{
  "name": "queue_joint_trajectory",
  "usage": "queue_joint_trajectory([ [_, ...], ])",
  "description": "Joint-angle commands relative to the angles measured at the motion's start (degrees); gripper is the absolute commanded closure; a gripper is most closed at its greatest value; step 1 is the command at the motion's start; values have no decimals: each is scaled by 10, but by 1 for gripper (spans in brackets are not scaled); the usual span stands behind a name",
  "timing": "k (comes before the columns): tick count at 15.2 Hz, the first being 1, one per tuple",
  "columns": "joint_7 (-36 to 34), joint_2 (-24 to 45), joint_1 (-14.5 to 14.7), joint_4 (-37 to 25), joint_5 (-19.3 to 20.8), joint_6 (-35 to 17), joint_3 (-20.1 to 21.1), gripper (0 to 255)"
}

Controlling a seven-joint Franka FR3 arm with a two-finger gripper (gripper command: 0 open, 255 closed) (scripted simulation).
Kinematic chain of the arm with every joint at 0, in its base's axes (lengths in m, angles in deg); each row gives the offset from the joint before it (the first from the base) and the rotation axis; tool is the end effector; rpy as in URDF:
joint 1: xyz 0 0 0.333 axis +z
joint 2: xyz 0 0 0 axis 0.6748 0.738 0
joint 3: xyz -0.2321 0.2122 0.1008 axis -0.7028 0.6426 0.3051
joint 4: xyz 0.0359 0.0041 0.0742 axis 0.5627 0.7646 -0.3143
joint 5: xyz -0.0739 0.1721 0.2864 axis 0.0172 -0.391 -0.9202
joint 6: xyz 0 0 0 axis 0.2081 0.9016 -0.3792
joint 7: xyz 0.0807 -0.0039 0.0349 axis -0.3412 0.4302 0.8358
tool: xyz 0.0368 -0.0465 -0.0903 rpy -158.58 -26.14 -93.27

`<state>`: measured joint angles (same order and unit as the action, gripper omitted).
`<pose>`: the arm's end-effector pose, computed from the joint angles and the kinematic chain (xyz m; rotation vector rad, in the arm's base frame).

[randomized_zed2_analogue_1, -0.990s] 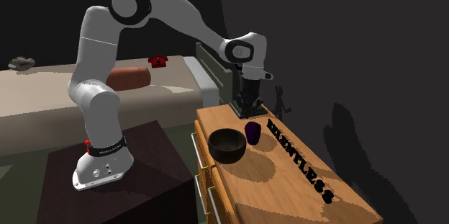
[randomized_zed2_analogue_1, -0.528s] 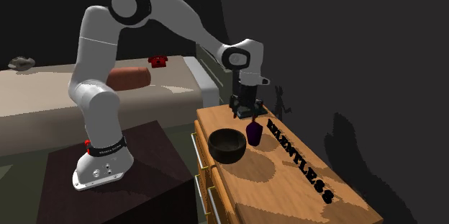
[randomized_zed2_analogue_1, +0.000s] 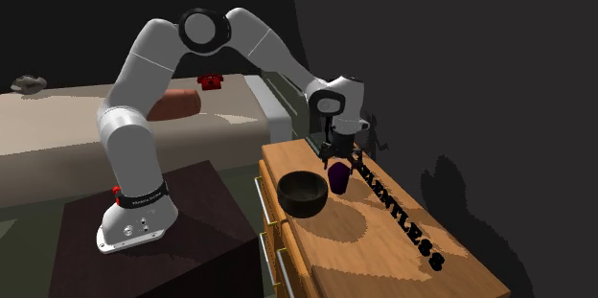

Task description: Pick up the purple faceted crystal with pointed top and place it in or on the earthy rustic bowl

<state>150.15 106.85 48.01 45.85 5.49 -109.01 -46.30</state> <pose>0.5862 -0.1867 0.2810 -2.9183 -1.0869 0.1322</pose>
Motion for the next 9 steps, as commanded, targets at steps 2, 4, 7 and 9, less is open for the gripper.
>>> queue_joint_trajectory([
  [2, 36, 31, -24, -23, -27, -16, 25, 0],
  [4, 39, 41, -26, -22, -32, -26, 29, 0],
  [7, 43, 56, -30, -22, -39, -41, 35, 0],
  [9, 46, 64, -32, -22, -43, -49, 39, 0],
])
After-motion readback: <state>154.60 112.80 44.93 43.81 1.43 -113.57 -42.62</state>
